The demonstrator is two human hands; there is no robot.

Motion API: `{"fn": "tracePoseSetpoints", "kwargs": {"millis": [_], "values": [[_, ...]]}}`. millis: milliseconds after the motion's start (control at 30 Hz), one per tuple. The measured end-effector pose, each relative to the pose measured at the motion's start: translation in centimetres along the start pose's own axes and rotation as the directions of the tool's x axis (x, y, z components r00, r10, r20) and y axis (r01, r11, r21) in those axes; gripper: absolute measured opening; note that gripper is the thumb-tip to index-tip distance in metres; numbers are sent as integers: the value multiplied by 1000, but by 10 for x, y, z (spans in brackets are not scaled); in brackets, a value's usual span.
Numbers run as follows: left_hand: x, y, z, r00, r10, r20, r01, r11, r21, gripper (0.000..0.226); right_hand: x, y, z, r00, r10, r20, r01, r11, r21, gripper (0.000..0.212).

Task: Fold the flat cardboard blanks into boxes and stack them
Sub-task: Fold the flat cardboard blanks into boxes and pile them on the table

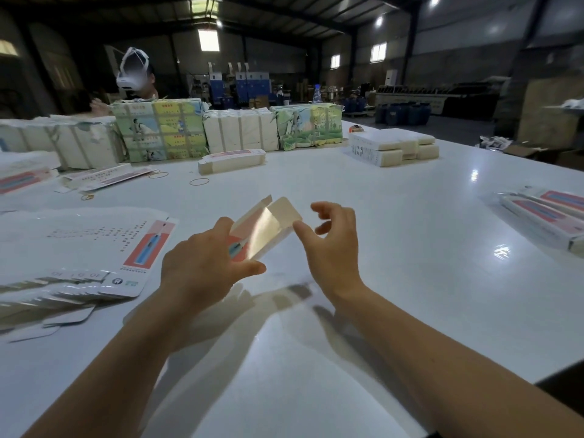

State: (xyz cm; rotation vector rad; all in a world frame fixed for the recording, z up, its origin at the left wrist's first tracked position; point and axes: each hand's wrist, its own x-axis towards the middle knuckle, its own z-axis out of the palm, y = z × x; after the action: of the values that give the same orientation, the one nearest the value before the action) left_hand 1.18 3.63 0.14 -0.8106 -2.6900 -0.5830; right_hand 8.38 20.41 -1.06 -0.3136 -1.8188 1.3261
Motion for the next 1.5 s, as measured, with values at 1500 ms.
{"fn": "tracePoseSetpoints", "kwargs": {"millis": [1500], "values": [[-5, -2, 16, 971, 211, -112, -206, 977, 56, 67, -14, -5, 10, 960, 67, 271, -75, 997, 20, 23]]}}
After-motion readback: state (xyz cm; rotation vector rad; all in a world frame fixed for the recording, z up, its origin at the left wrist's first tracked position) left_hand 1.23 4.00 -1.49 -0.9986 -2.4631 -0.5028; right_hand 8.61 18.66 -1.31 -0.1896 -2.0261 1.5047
